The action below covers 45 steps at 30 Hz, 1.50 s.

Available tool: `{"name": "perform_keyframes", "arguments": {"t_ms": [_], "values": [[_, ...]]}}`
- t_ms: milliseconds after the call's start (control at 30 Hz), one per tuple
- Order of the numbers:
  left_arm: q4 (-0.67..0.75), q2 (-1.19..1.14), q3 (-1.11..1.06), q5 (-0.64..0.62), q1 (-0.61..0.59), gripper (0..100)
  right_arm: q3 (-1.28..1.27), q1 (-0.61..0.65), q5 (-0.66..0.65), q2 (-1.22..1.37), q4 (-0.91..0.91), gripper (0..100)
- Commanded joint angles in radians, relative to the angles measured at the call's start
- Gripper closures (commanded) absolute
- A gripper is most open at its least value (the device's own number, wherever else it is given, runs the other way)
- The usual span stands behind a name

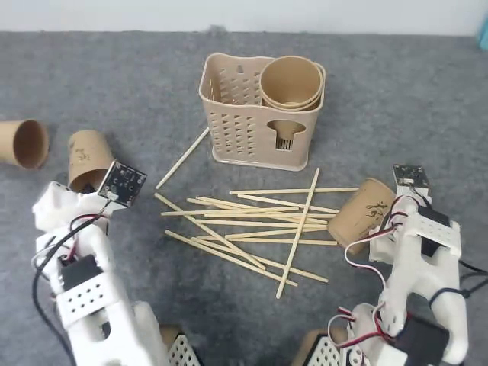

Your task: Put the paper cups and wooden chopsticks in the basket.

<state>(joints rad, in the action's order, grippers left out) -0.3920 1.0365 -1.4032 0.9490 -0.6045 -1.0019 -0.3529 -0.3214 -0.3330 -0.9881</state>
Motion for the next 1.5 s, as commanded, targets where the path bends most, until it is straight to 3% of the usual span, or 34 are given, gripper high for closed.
{"name": "perform_keyframes", "arguments": {"t_ms": [0, 633, 767, 833, 1100, 1367, 1467], "values": [[0.025, -0.049, 0.071, 0.008, -0.003, 83, 0.005, 0.013, -0.002, -0.028, 0.005, 85.8], [0.146, -0.419, 0.275, 0.06, 0.002, 83, 0.003, 0.013, -0.002, -0.028, 0.005, 85.8], [0.146, -0.471, 0.318, 0.054, -0.005, 75, 0.003, 0.013, -0.002, -0.028, 0.007, 85.8], [0.143, -0.463, 0.321, 0.043, -0.012, 70, 0.003, 0.015, -0.002, -0.028, 0.007, 85.8], [0.129, -0.394, 0.321, 0.035, -0.021, 70, 0.003, 0.056, -0.002, -0.028, 0.012, 85.8], [-0.034, -0.244, 0.309, 0.058, -0.018, 70, 0.003, 0.056, -0.002, -0.028, 0.013, 85.8], [-0.021, -0.206, 0.274, 0.06, -0.002, 70, 0.003, 0.056, -0.002, -0.028, 0.013, 85.8]]}}
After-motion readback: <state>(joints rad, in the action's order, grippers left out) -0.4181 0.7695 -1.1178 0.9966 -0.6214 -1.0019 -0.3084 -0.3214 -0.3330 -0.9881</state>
